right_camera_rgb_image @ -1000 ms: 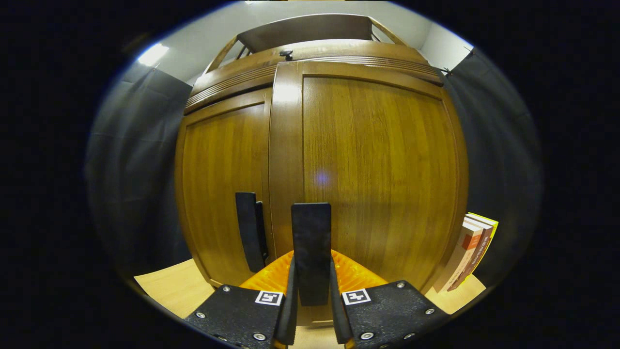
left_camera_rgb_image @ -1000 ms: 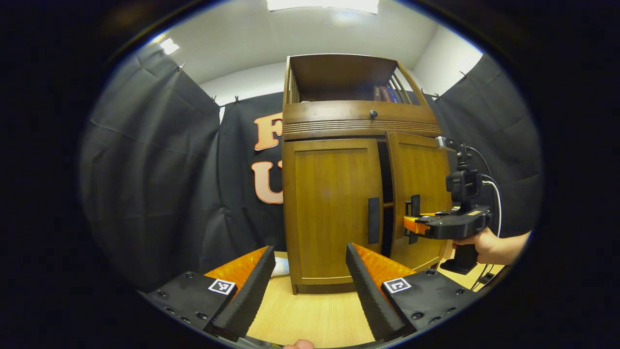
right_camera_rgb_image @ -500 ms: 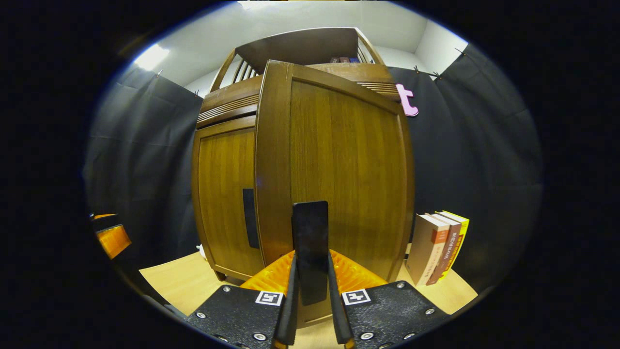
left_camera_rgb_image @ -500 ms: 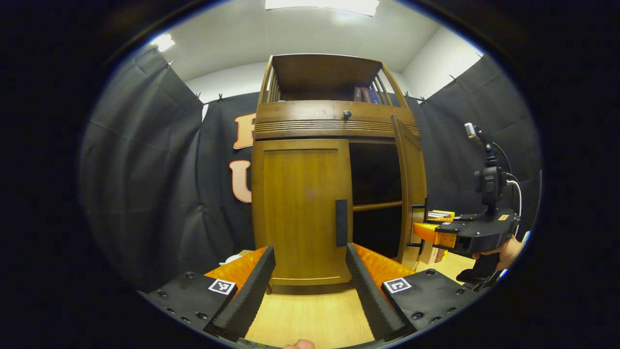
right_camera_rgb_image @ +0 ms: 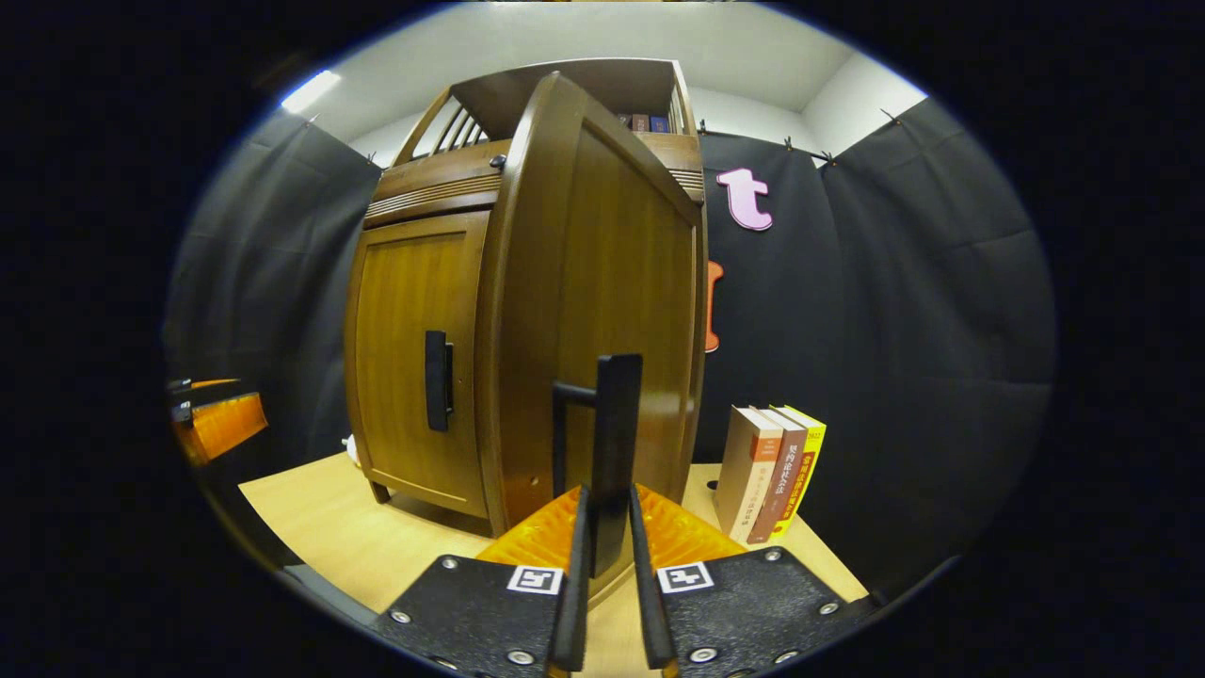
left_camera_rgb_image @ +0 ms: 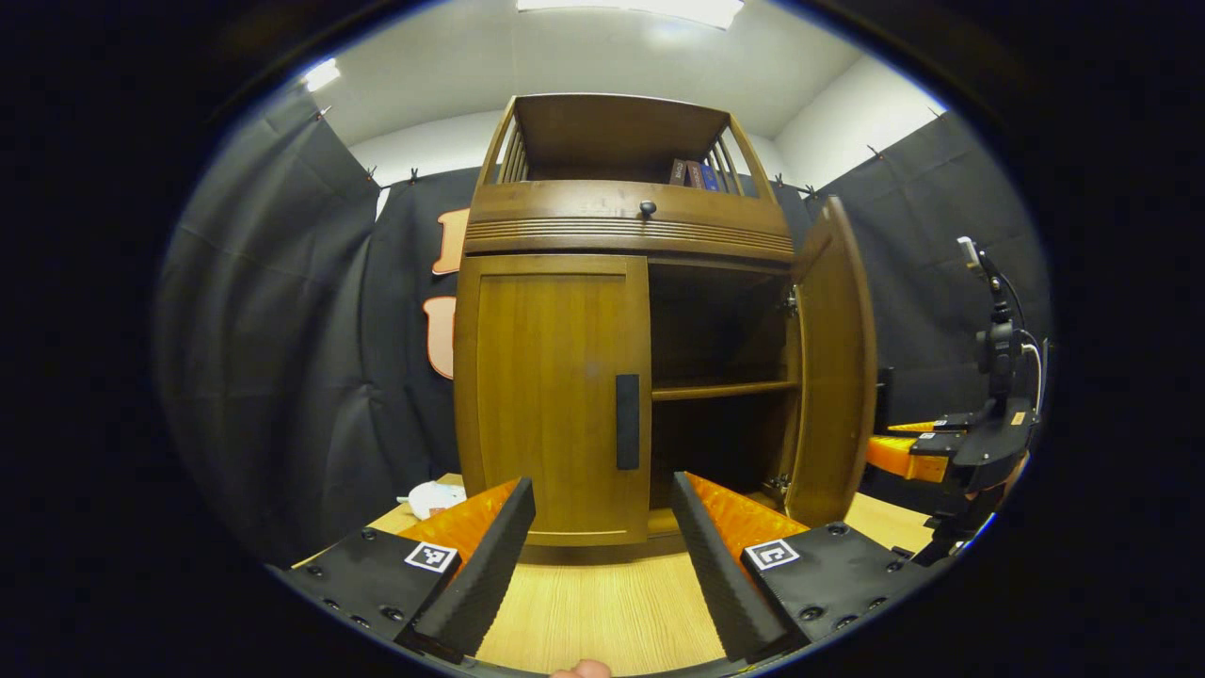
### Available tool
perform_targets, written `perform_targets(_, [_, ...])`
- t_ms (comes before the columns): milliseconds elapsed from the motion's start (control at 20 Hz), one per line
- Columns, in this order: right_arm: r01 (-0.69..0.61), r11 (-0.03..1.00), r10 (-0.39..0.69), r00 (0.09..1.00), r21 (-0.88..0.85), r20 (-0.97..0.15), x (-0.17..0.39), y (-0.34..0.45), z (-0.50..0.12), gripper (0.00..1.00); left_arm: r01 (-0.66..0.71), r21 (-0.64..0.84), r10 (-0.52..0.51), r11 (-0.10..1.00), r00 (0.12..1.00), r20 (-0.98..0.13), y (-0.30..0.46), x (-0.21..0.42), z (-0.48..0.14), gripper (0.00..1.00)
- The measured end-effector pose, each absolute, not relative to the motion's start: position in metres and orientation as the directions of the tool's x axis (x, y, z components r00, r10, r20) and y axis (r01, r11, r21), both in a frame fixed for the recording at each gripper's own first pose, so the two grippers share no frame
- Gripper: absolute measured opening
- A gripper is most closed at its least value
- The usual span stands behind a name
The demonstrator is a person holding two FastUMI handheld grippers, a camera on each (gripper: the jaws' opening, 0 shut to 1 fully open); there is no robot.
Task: Open the right door of the double-door shoe cabinet with the right hand, and open the left door with the left hand.
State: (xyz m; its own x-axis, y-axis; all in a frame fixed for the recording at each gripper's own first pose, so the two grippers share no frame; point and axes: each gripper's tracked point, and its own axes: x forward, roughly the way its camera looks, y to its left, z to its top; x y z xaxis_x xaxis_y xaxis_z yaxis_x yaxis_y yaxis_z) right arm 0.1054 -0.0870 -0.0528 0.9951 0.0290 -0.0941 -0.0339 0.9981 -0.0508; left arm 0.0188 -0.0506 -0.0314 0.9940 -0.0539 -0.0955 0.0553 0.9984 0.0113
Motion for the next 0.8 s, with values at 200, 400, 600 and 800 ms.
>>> perform_targets(200, [0.055,0.997,-0.059,0.993,-0.049,-0.1,0.094,-0.137,-0.055,0.12,0.066,0.014,-0.064,0.998,0.992,-0.111,-0.058,0.019,-0.035,0.95])
perform_targets(400, [0.056,0.998,-0.058,0.995,-0.03,-0.087,0.092,-0.16,-0.054,0.06,0.074,0.017,-0.071,0.997,0.989,-0.127,-0.059,0.019,-0.041,0.94])
perform_targets(600, [0.056,0.998,-0.055,0.992,0.009,-0.115,0.087,-0.181,-0.056,0.06,0.062,0.018,-0.059,0.998,0.99,-0.125,-0.057,0.017,-0.043,0.95])
perform_targets(800, [0.139,0.99,-0.141,0.981,-0.022,-0.132,0.064,-0.221,-0.064,0.07,0.059,0.006,-0.057,0.998,0.99,-0.13,-0.059,0.017,-0.047,0.94])
